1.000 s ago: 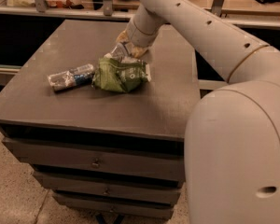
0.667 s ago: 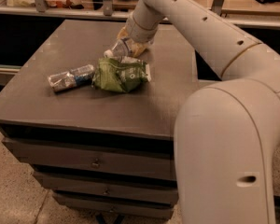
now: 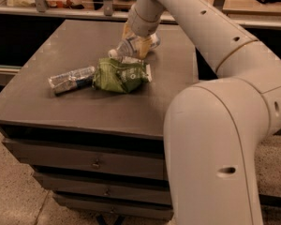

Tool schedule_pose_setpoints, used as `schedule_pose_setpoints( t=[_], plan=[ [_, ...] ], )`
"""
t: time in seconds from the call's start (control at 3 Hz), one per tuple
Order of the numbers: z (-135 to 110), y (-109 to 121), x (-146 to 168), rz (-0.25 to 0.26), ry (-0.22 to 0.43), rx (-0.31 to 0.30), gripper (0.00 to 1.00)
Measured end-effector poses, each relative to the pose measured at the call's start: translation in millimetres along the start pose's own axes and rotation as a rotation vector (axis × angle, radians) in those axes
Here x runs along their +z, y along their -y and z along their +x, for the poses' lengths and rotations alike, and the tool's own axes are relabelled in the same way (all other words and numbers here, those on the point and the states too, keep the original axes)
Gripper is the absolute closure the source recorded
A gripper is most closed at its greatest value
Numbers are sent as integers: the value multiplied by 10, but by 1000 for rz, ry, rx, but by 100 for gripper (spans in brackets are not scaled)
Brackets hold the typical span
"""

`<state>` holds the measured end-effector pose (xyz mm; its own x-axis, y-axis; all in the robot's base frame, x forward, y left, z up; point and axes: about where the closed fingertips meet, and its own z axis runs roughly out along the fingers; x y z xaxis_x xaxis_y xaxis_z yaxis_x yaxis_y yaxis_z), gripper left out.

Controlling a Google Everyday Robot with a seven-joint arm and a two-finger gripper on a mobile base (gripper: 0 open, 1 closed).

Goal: Knock blue plastic bottle over

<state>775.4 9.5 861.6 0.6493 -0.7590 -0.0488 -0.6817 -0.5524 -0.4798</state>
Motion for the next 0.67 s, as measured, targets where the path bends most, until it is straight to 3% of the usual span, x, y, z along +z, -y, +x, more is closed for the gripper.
schedule_pose_setpoints(
  t=[0.33,0.67],
  plan=[
    [-67,-56,-11,-37,35,12,0],
    [-67,-56,-10,-37,35,12,0]
  ],
)
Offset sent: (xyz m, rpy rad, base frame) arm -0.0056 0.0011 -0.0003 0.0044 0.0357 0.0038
